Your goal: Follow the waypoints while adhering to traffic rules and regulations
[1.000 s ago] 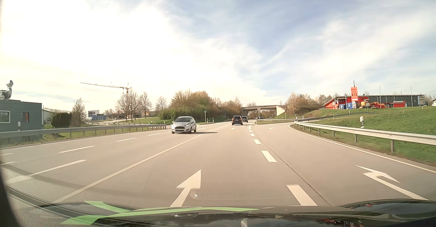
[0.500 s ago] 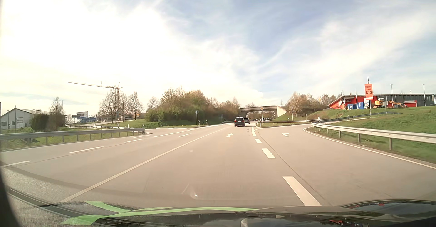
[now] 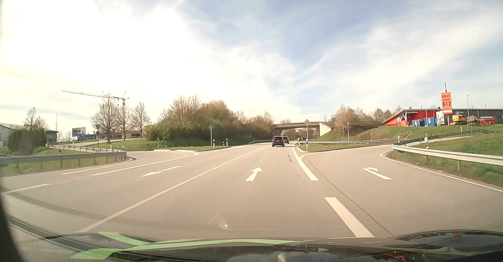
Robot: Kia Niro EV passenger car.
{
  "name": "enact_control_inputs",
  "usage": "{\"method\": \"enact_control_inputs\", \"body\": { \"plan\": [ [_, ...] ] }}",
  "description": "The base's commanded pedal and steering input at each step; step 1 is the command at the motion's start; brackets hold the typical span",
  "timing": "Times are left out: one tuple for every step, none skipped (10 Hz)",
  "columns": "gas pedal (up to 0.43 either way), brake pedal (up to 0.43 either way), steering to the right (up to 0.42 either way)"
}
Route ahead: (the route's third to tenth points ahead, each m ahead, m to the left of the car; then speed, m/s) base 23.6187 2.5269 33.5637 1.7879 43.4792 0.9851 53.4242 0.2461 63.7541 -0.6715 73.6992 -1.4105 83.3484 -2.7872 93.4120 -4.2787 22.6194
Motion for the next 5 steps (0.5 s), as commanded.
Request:
{"method": "enact_control_inputs", "body": {
  "plan": [
    [0.15,0.0,0.005],
    [0.15,0.0,0.005],
    [0.15,0.0,0.006],
    [0.157,0.0,0.006],
    [0.169,0.0,0.006]
  ]
}}
